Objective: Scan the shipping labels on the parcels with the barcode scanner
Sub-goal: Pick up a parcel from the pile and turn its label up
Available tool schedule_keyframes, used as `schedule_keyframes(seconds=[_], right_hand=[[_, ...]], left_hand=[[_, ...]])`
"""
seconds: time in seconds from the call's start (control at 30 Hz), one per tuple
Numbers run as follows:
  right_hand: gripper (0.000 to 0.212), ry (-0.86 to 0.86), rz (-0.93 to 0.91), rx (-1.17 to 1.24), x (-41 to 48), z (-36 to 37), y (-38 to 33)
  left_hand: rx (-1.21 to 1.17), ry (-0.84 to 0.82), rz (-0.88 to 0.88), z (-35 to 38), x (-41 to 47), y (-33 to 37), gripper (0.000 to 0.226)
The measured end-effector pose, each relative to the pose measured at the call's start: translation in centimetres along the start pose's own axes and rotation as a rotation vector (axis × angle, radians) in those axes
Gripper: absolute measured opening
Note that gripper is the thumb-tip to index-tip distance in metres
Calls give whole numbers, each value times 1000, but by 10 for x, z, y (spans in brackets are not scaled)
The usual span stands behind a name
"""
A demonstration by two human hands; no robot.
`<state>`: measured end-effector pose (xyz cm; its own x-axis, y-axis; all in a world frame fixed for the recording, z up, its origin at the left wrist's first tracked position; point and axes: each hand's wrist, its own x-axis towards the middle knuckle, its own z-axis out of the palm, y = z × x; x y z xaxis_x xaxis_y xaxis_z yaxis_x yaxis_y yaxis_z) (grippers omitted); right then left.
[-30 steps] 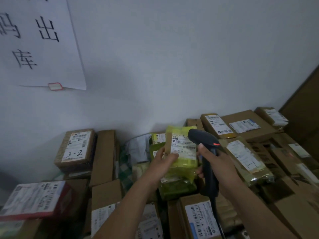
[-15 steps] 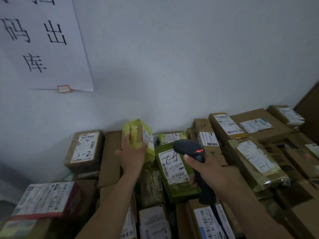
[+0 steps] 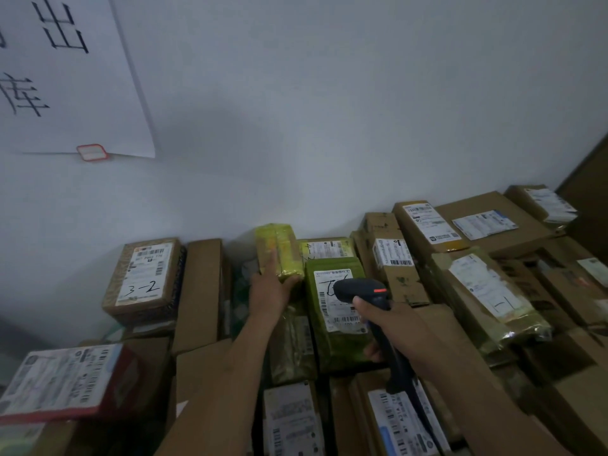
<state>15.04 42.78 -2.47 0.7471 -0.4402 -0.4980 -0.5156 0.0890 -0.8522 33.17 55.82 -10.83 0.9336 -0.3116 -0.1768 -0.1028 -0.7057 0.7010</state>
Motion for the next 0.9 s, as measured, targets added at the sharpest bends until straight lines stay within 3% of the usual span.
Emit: schedule_keyframes(seconds=[0.1,0.23,0.37,0.47,0.67,0.8,0.9], right_hand=[[26,-4,-19,-16,-5,2,-1],[22,15,-67,22,-18,3,-5],[19,21,-78,101,-34,11,-7],[19,-30,-64,70,-39,20,-2],[29,-47,22,39,-32,24,12],[44,-26,55,36,-30,20,13],[29,-45,18,13,-38,21,8]], left_hand=[[-80,27,17,-1,-6,-8,96],[-158,65,-167,15,-48,-18,100],[-116,-93,-174,45,-86,-40,84],[-99,-147,-209,51,-101,-44,92],[-41,-98,-197,45,-104,-61,125],[-252,-50,-223,40,-103,-57,118],[-264,10,-319,30,-109,-44,117]])
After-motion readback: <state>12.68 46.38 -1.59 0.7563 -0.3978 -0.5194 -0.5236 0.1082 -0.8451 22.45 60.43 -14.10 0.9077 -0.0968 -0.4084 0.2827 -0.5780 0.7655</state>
